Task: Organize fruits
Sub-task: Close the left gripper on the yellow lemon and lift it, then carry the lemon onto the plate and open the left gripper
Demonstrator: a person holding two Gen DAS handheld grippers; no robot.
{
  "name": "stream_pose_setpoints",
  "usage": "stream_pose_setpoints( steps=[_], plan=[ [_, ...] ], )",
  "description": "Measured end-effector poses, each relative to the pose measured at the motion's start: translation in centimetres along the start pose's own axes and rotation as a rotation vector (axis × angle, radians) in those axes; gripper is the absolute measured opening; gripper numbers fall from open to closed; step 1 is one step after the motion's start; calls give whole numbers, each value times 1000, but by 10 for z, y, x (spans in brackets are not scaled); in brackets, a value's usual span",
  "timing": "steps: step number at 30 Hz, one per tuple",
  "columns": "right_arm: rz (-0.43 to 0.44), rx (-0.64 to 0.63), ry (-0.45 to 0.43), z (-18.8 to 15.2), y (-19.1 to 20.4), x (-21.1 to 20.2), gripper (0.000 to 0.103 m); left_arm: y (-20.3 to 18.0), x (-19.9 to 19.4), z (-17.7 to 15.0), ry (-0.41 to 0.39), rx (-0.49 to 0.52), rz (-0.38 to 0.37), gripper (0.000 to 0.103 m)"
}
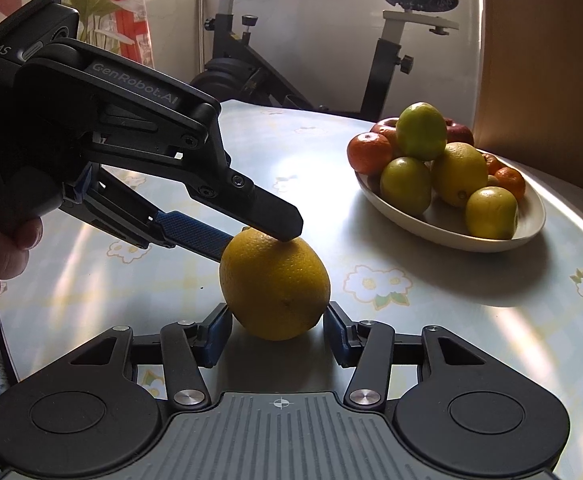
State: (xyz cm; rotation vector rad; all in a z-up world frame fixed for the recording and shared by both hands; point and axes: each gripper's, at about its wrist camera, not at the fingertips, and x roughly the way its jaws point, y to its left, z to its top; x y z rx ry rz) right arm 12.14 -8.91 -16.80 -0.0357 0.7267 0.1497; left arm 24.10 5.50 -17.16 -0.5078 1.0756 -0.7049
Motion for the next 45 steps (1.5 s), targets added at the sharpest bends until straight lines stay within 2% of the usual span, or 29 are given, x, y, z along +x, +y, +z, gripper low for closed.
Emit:
stream_pose_setpoints(
  steps=[7, 19, 25, 31, 35, 41, 45],
  plan=[
    [-14, 28, -25, -3, -2, -8, 46, -2, 1, -3, -33, -4, -3, 47],
    [1, 50, -49, -6, -5, -15, 46, -2, -2, -4, -22, 25, 15, 46],
    [0, 82, -72, -5, -10, -17, 47, 2, -12, -7, -18, 32, -5, 45],
    [-9, 23, -82, -2, -5, -15, 47, 2, -14, -8, -46, 43, -9, 37],
    [0, 12, -89, 0, -5, -13, 47, 1, -15, -7, -55, 73, -12, 36],
    [0, 17, -94, -1, -7, -10, 48, 9, -11, -2, -54, 23, -44, 37],
    [7, 37, -95, 0, -11, -9, 47, 11, -5, 2, -44, -1, -57, 41]
  ],
)
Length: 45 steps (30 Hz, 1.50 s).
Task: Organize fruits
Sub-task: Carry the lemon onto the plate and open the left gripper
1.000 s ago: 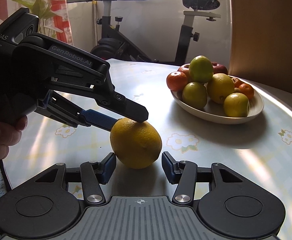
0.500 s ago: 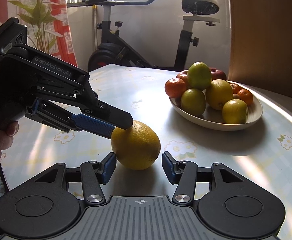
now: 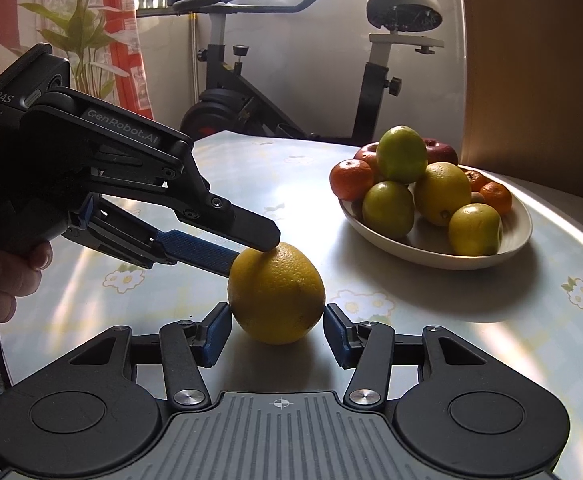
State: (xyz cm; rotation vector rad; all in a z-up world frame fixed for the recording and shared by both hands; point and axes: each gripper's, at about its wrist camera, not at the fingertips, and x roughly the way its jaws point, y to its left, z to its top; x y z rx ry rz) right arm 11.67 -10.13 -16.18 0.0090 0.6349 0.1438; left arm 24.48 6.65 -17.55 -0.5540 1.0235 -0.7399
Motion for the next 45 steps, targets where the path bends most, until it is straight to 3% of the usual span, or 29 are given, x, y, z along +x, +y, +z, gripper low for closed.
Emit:
stream_pose_setpoints(
  steps=[6, 12, 22, 31, 38, 45],
  plan=[
    [-4, 15, 10, 0, -5, 4, 48, 6, 12, 5, 25, -48, -31, 48],
    [2, 37, 17, 2, -8, 2, 47, 2, 15, 5, 20, -24, -26, 47],
    [19, 35, -70, 14, -5, -30, 46, -35, -8, 2, -31, 57, 1, 47],
    [16, 9, -143, 50, -11, -63, 46, -90, -38, 11, -96, 175, 14, 47],
    [7, 8, -178, 75, -45, -75, 46, -133, -32, 36, -83, 249, 9, 47],
    [-21, 44, -159, 82, -95, -62, 46, -161, 12, 58, -28, 312, 27, 47]
  ],
)
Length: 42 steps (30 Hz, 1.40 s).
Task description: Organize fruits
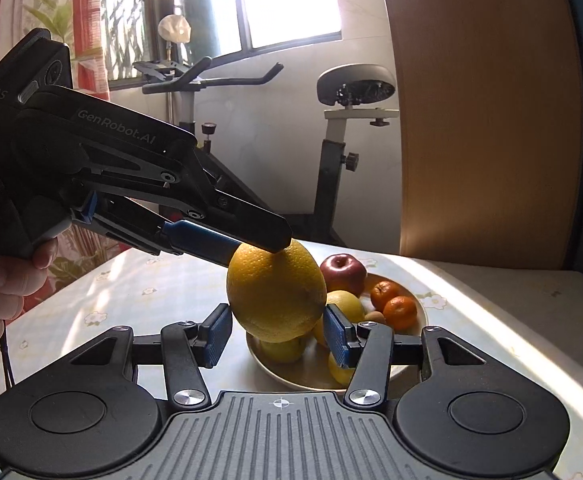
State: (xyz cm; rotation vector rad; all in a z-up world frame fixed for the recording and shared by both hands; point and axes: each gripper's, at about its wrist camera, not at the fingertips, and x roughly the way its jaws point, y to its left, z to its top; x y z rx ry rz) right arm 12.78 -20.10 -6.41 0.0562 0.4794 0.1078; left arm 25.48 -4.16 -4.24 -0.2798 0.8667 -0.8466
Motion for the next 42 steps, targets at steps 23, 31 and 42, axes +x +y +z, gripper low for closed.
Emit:
stream_pose_setpoints(
  steps=[23, 31, 42],
  plan=[
    [-16, 123, 131, -24, -102, 89, 47, 12, 143, 49, 187, 54, 70, 44],
    [-40, 174, 139, -24, -112, 92, 47, 7, 143, 55, 201, 84, 94, 36],
    [-65, 151, 136, -15, -100, 80, 47, 9, 116, 60, 135, 137, 189, 38]
  ],
)
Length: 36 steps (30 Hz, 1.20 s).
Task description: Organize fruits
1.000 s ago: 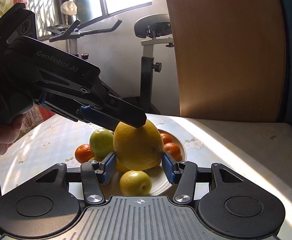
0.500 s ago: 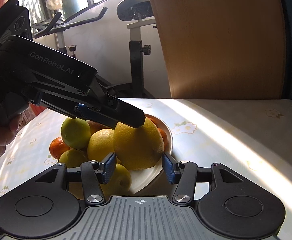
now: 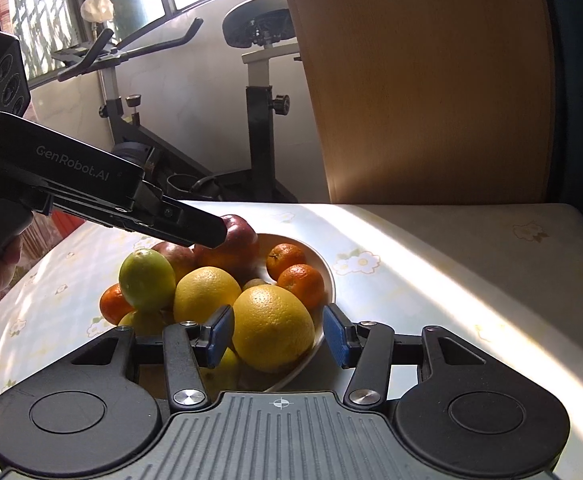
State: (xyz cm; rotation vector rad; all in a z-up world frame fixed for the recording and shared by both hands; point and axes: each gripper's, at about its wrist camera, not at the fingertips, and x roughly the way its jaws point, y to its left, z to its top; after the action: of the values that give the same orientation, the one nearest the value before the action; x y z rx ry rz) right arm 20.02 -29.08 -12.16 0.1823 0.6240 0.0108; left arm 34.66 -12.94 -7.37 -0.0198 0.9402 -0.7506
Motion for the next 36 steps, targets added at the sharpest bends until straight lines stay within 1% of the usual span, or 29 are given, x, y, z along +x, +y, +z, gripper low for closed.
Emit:
stream_pose_setpoints(
  steps=[3, 8, 9, 10, 14, 15, 16, 17, 19, 20, 21, 22, 23, 25, 29, 36],
  plan=[
    [-26, -6, -5, 1, 6, -8, 47, -2, -14, -3, -27, 55, 46, 39],
    [-78, -12, -21, 4, 19, -24, 47, 2, -39, -12, -69, 67, 85, 41],
    [-89, -11, -24, 5, 21, -27, 47, 3, -38, -15, -78, 71, 96, 44],
    [-97, -10, -26, 5, 23, -30, 47, 4, -44, -18, -86, 71, 105, 49],
    [-134, -10, -41, 7, 38, -46, 48, 5, -66, -29, -125, 89, 135, 50],
    [-142, -11, -45, 7, 42, -50, 50, 5, -70, -32, -135, 92, 141, 54],
    [-147, -8, -49, 6, 46, -54, 52, 6, -75, -36, -152, 98, 149, 61],
    [-146, -5, -53, 6, 50, -58, 53, 6, -79, -40, -167, 103, 154, 63],
    [-152, -9, -64, 4, 58, -66, 62, 6, -91, -47, -186, 112, 167, 66],
    [-161, -15, -70, 4, 64, -70, 65, 5, -96, -49, -193, 115, 173, 69],
    [-168, -19, -74, 3, 68, -73, 72, 5, -100, -52, -200, 119, 176, 73],
    [-175, -23, -80, 2, 74, -77, 81, 4, -107, -54, -215, 131, 181, 75],
    [-178, -27, -91, 2, 79, -82, 85, 3, -112, -57, -226, 141, 187, 77],
    [-182, -28, -113, 2, 90, -93, 101, 1, -123, -62, -247, 157, 196, 87],
    [-204, -13, -155, 3, 107, -114, 102, -1, -146, -73, -276, 184, 201, 93],
    [-235, -1, -200, 0, 138, -146, 103, -7, -184, -92, -336, 184, 219, 95]
  ],
)
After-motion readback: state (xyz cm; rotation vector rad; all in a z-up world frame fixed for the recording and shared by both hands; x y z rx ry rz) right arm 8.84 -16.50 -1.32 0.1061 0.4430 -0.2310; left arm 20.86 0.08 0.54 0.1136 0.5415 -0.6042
